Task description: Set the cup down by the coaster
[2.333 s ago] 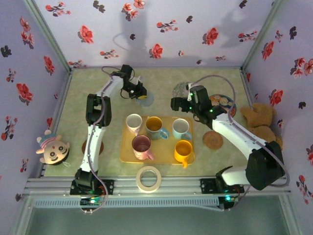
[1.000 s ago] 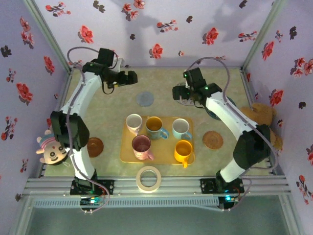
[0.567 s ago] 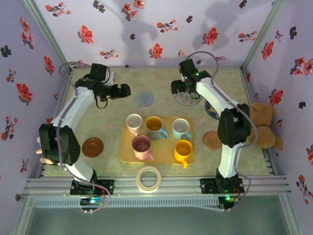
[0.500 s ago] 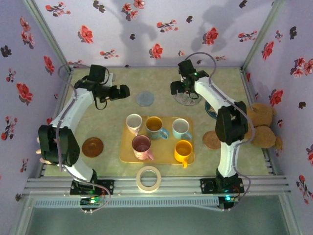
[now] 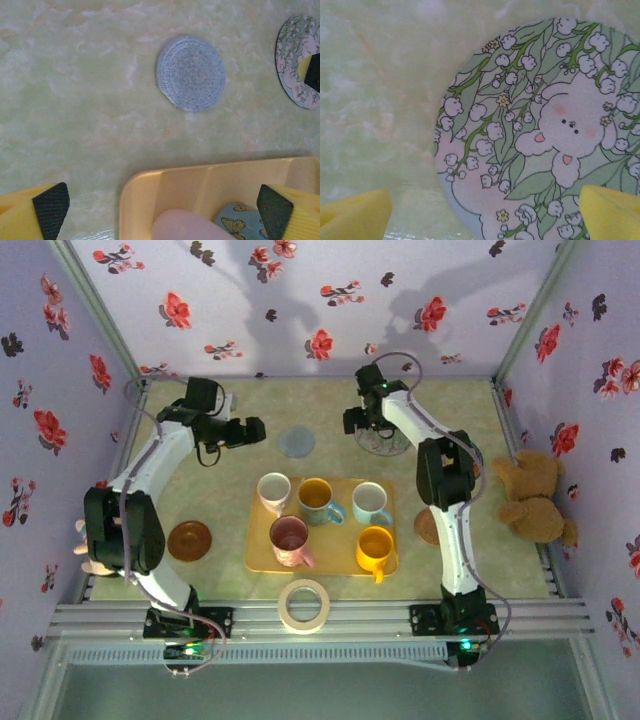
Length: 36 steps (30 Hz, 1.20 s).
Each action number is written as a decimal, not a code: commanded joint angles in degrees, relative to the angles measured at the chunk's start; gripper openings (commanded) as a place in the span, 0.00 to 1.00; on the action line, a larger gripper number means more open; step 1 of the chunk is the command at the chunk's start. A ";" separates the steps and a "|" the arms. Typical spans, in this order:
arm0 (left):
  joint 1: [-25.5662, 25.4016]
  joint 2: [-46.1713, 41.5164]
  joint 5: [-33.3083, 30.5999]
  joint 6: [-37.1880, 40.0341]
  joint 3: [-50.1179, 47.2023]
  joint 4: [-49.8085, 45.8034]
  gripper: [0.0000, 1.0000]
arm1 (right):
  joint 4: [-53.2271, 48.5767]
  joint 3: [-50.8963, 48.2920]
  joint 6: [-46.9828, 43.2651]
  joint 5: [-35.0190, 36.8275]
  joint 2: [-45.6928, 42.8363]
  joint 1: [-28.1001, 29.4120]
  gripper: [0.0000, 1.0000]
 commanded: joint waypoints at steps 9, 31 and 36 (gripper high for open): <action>0.74 5.91 2.01 0.05 6.05 -1.24 0.99 | -5.74 6.77 -2.12 -1.63 7.35 -0.09 0.91; 0.57 7.94 3.16 -2.33 7.49 -0.74 0.99 | -11.63 8.92 -3.34 6.53 11.61 -0.39 0.46; 0.50 8.47 3.20 -2.58 7.88 -1.07 0.99 | -11.17 8.53 -3.17 4.97 11.28 -0.94 0.34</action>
